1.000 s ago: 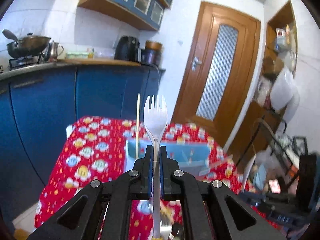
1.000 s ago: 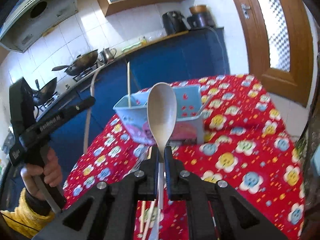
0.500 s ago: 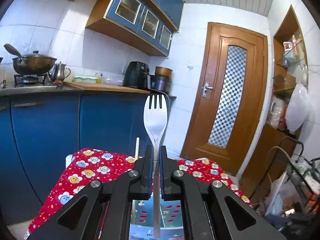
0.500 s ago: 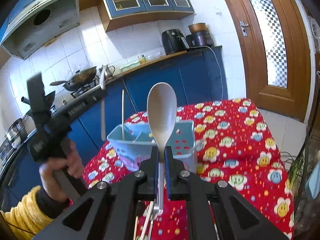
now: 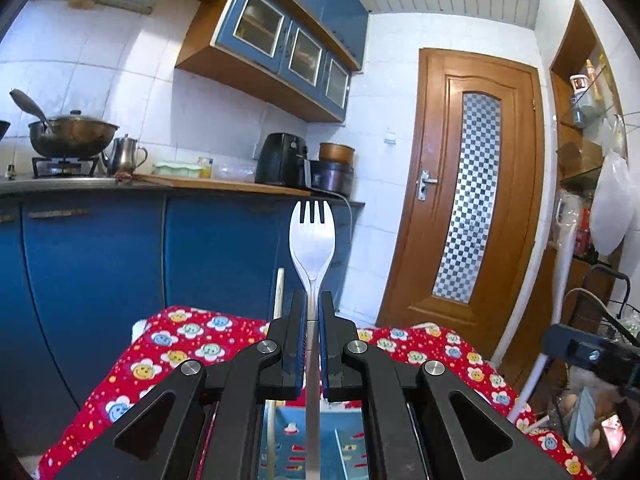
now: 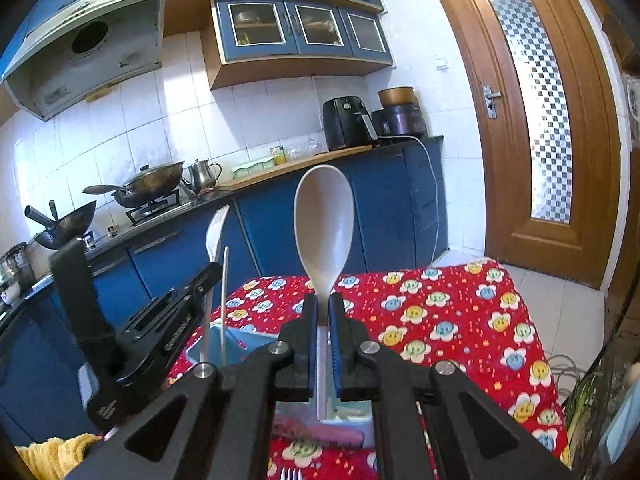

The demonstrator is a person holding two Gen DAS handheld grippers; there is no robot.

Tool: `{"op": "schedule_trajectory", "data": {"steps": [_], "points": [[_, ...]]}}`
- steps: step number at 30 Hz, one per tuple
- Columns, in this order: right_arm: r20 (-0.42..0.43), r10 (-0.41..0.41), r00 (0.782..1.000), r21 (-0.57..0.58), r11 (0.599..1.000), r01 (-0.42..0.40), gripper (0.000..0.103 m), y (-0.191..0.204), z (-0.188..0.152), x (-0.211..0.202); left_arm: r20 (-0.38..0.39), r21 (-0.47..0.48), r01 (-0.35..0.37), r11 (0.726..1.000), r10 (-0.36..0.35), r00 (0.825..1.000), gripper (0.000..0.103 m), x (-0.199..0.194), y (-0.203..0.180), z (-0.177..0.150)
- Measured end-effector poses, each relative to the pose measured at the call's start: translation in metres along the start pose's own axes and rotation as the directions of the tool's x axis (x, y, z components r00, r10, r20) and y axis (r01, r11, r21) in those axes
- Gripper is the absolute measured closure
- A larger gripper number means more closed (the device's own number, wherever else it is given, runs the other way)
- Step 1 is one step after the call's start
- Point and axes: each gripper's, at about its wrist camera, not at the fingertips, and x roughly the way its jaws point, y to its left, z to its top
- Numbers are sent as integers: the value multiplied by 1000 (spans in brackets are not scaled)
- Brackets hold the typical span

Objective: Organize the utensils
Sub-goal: 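Lift the fork and spoon into the blue caddy and open both tools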

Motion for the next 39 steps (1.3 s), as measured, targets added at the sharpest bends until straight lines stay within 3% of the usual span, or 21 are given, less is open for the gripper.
{"op": "schedule_trajectory", "data": {"steps": [8, 22, 39], "points": [[-29, -22, 999, 5, 1000, 22, 96, -3, -12, 27, 37, -52, -36, 998, 38, 999, 98, 6, 10, -10], [-77, -20, 997, -39, 999, 17, 95, -3, -27, 46, -26, -175, 46, 983, -51, 998, 98, 19, 27, -20], [-125, 19, 992, -50, 998, -26, 95, 2, -35, 45, -59, -88, 15, 996, -21, 998, 98, -1, 21, -34]]}}
